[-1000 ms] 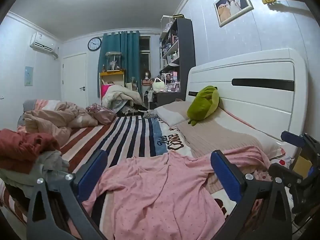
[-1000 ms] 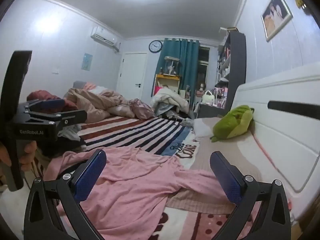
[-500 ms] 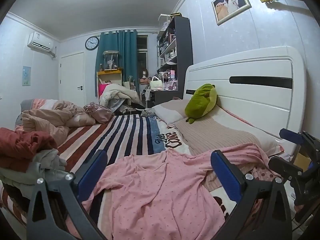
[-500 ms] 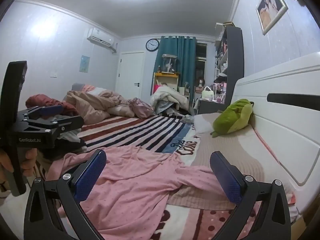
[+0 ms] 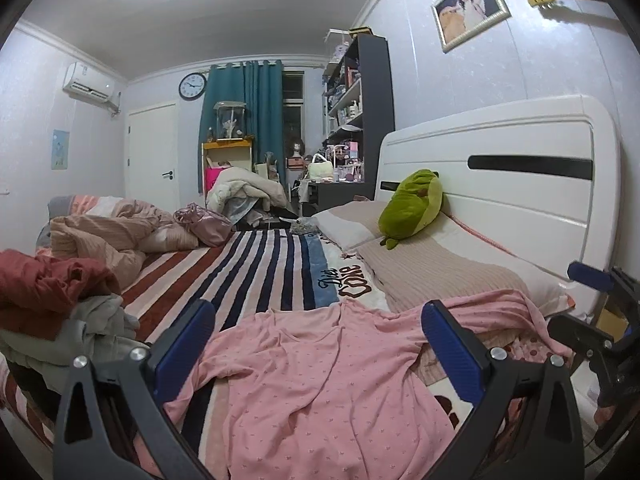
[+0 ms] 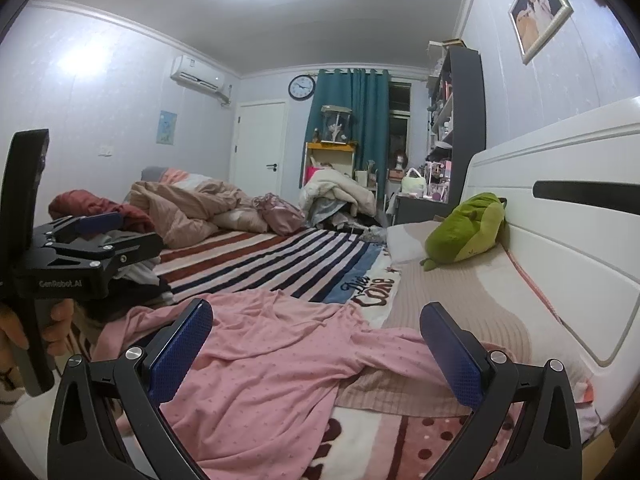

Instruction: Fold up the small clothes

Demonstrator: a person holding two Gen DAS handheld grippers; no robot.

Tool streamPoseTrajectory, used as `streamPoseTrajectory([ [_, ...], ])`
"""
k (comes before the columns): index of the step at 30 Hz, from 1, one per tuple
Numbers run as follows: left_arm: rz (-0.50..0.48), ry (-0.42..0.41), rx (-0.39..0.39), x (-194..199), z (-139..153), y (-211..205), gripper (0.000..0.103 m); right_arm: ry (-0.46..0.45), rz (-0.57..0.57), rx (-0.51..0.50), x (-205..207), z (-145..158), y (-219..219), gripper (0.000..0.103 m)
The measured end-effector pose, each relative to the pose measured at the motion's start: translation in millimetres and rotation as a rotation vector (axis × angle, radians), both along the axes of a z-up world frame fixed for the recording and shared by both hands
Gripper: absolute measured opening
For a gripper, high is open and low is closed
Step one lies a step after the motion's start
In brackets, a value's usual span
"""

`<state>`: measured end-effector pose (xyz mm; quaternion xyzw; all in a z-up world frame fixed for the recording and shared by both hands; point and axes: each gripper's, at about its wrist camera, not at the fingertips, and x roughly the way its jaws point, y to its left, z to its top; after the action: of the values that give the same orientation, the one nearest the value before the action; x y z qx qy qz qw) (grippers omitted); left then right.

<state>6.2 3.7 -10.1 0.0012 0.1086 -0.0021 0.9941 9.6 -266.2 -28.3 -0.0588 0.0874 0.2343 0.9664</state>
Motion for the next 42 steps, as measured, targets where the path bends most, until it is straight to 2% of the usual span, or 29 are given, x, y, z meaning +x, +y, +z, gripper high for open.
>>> streamPoseTrajectory([
  [8, 0.016, 0.002, -0.040, -2.8, -3.2, 20.9, 0.102, 0.031, 0.055, -0.004, 8.2, 0.0, 0.9, 0.103],
  [14, 0.027, 0.026, -0.062, -2.7, -8.3, 36.6, 0.102, 0.004, 0.057, 0.001, 10.0, 6.0, 10.5, 0.103],
  [28, 0.035, 0.047, -0.071, -6.1, -13.4, 49.2, 0.102, 0.005, 0.092, -0.019, 8.7, 16.8, 31.7, 0.103],
  [42, 0.039, 0.059, -0.066, -12.3, -14.0, 52.4, 0.102, 0.028, 0.078, 0.009, 10.3, 14.2, 26.9, 0.103],
])
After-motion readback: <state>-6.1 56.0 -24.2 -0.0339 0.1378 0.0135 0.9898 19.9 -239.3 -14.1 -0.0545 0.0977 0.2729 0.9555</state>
